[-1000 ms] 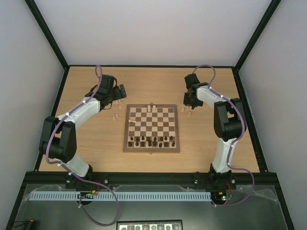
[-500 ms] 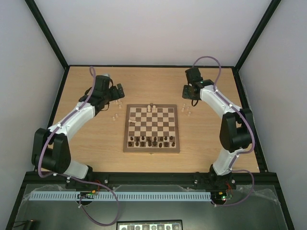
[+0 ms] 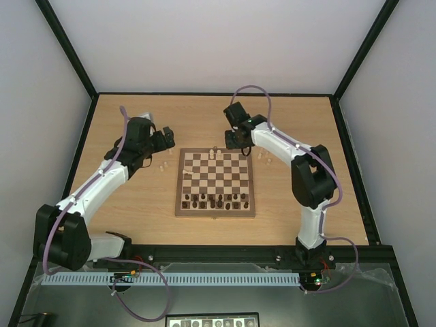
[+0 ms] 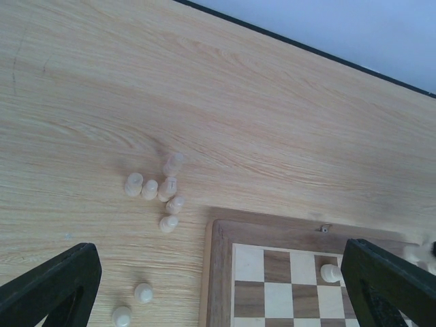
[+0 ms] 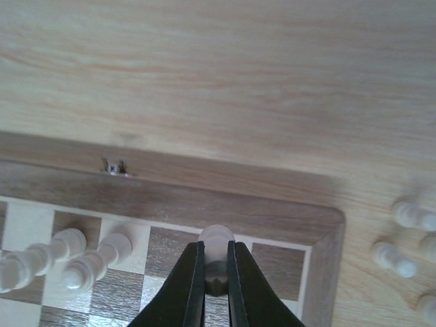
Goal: Set up the chess pieces on the board
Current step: Place the chess piece on the chessboard.
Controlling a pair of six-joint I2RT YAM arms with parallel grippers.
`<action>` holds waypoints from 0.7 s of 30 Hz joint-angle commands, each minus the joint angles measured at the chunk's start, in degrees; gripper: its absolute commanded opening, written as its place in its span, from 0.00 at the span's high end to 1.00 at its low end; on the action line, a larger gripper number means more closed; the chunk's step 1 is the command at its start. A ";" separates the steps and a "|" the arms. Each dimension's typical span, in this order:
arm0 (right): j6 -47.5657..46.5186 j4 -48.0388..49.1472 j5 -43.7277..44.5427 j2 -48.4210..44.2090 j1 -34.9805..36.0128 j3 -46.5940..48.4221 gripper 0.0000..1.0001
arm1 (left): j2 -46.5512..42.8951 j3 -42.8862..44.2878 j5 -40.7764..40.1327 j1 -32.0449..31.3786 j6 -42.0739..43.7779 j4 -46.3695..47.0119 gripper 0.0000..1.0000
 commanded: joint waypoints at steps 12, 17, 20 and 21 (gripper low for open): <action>0.64 -4.51 1.62 3.12 2.02 -1.76 0.98 | -1.57 -1.11 0.00 -0.24 0.28 -0.35 0.01; 0.54 -4.14 1.54 2.92 2.02 -2.94 0.98 | -1.62 -0.98 -0.18 -0.21 0.31 -0.34 0.01; 0.48 -4.31 1.41 3.01 2.02 -3.14 0.98 | -1.59 -0.72 -0.44 -0.22 0.38 -0.47 0.00; 0.45 -4.36 1.56 2.95 2.09 -3.21 0.98 | -1.68 -0.78 -0.46 -0.18 0.39 -0.52 0.01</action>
